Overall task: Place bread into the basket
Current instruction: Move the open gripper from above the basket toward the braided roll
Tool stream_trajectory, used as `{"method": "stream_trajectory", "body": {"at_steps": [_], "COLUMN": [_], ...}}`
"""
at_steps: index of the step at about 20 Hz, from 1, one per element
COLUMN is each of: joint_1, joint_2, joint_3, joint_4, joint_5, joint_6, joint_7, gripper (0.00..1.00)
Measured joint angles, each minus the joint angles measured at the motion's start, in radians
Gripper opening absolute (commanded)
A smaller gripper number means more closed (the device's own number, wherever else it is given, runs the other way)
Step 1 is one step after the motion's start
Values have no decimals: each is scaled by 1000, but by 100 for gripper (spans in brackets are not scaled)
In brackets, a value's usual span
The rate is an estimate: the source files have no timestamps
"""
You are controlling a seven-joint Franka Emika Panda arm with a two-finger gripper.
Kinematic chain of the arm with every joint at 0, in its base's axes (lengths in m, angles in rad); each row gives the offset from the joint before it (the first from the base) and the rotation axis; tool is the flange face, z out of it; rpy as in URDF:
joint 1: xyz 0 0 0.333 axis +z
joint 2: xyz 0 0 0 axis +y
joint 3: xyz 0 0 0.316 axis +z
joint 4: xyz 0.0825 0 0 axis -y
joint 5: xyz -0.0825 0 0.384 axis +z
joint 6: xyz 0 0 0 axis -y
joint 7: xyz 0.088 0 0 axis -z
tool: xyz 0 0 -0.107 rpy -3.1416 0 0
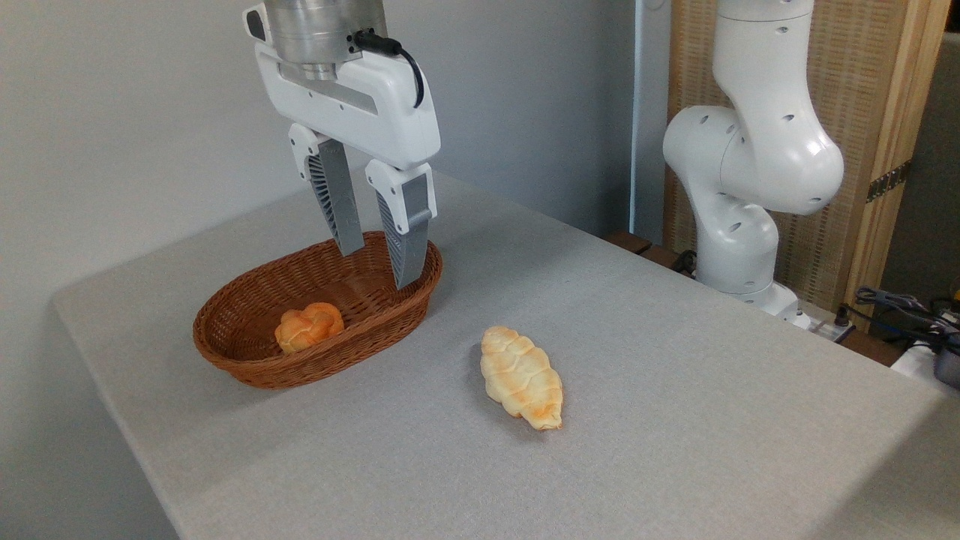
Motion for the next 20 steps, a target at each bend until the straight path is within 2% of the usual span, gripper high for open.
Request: {"method": "stream_trajectory", "body": {"at_steps": [4,13,17,19,20], "joint_1": [0,0,0,0,0], "joint_2": [0,-1,-51,-98,-131], "joint_3": [8,13,13,13,13], "joint_4": [0,-5,-95,-167,-213], "joint_5": [-26,-31,-31,-31,-31], "joint_6": [0,1,67,103,112], "joint_7": [-1,-1,6,54,116], "gripper": [100,100,100,100,100]}}
